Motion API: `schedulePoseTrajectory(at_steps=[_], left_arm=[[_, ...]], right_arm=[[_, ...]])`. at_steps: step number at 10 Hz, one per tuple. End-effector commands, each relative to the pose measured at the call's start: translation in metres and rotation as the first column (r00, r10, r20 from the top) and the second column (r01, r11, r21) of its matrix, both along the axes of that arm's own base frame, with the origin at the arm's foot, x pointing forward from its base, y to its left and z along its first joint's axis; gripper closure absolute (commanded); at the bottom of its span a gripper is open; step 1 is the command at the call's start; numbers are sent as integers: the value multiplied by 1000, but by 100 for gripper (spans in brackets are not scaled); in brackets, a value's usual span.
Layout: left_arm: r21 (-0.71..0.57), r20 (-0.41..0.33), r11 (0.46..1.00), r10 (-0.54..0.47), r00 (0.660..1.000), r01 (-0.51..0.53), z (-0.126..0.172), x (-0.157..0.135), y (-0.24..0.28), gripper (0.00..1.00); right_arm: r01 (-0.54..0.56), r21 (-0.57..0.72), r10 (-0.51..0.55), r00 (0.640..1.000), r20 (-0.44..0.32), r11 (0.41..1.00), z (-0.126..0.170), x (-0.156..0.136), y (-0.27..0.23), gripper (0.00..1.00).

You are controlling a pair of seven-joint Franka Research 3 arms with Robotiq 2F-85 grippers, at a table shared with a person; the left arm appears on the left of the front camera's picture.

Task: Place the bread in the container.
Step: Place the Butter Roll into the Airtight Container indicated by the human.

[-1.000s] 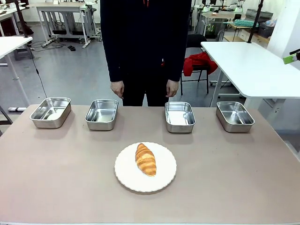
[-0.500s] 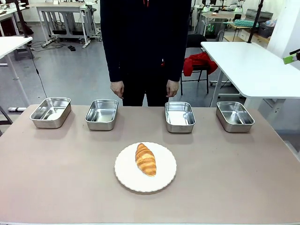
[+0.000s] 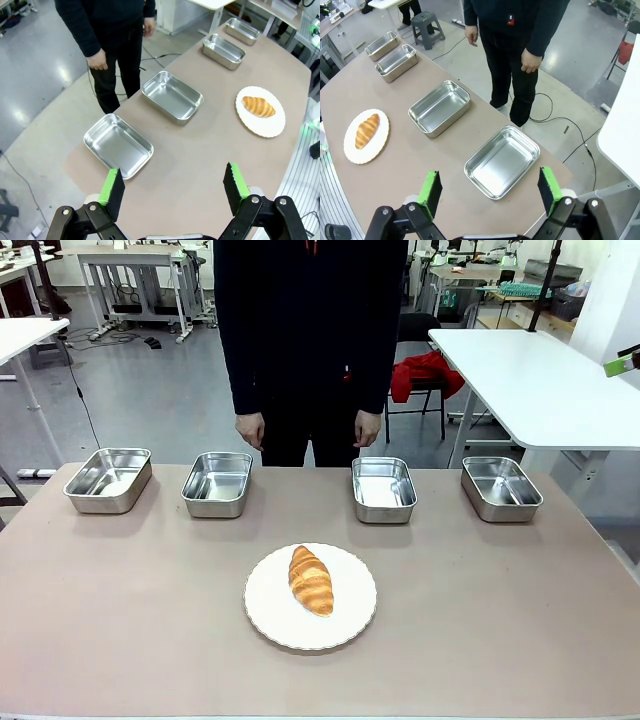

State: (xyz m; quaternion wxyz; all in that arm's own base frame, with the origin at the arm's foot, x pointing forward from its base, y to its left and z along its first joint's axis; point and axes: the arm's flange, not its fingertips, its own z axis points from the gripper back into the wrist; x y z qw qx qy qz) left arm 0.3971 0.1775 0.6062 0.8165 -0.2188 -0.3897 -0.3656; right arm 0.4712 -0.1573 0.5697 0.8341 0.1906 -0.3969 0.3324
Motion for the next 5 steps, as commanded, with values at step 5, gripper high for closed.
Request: schedulePoseTrajectory(at_steps=[5], left_arm=[[1,6,1000,-1,1000,1,1,-1,1,0]], right_arm=[[-2,2,2,1000,3,1000,0,-1,0,0]])
